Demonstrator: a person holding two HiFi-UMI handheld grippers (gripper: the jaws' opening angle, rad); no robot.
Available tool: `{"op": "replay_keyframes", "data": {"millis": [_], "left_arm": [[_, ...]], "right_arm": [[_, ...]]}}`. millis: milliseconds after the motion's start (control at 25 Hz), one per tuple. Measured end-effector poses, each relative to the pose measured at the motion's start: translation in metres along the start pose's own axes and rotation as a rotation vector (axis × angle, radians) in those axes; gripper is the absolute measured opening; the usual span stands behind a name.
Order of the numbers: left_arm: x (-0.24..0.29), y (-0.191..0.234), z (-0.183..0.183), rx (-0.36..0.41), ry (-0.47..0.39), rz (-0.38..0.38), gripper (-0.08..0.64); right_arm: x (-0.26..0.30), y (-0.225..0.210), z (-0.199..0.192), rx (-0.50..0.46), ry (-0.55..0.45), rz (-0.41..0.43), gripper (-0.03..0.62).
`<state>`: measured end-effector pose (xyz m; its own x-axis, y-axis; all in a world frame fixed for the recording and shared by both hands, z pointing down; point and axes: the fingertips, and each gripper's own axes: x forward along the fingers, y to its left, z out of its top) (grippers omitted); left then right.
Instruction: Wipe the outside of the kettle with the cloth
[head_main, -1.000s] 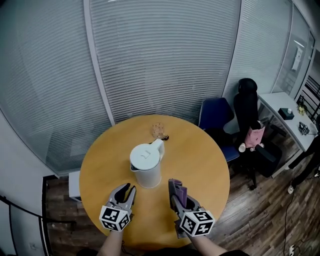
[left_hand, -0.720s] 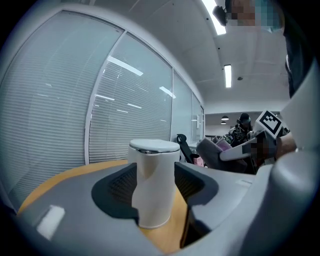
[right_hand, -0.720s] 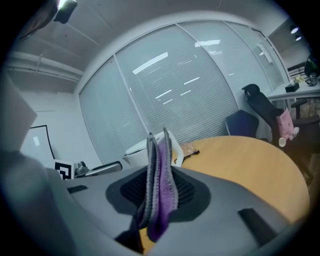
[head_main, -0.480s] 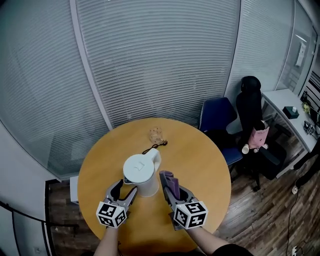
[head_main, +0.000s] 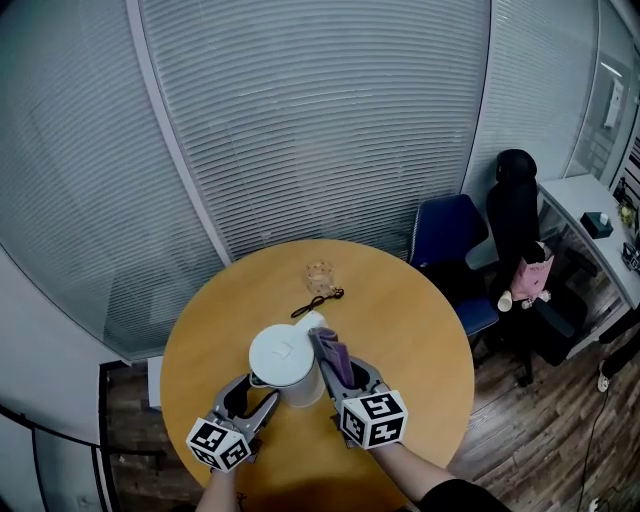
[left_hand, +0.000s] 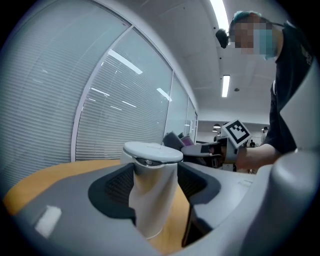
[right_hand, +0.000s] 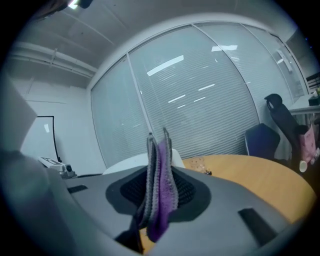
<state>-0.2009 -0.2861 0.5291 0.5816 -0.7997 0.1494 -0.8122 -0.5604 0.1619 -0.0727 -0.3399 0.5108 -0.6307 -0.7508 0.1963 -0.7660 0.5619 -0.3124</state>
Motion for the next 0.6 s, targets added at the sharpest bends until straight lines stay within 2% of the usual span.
{"op": "replay_keyframes", "data": {"millis": [120,320,480,600], "left_arm": [[-0.001,0.002,0.001,-0.010,-0.008,-0.005,0.259],[-0.002,0.003,0.002,-0.059,-0.030,-0.008,0.259],[-0.005,0.003,0.002,-0.070,-0.026,-0.021,0.259],[-0.004,0.001,0.004,-0.073,-0.026,-0.024,0.259]], "right_arm": [[0.011,-0.003,-0.009,-0.015,0.040,0.029,0.103],[0.025,-0.012,-0.044,0.005,0.120,0.025,0.103],[0.033,-0.024,-0.086,0.051,0.202,-0.001,0.103],[0.038,-0.036,-0.117,0.127,0.263,-0.028,0.103]]}}
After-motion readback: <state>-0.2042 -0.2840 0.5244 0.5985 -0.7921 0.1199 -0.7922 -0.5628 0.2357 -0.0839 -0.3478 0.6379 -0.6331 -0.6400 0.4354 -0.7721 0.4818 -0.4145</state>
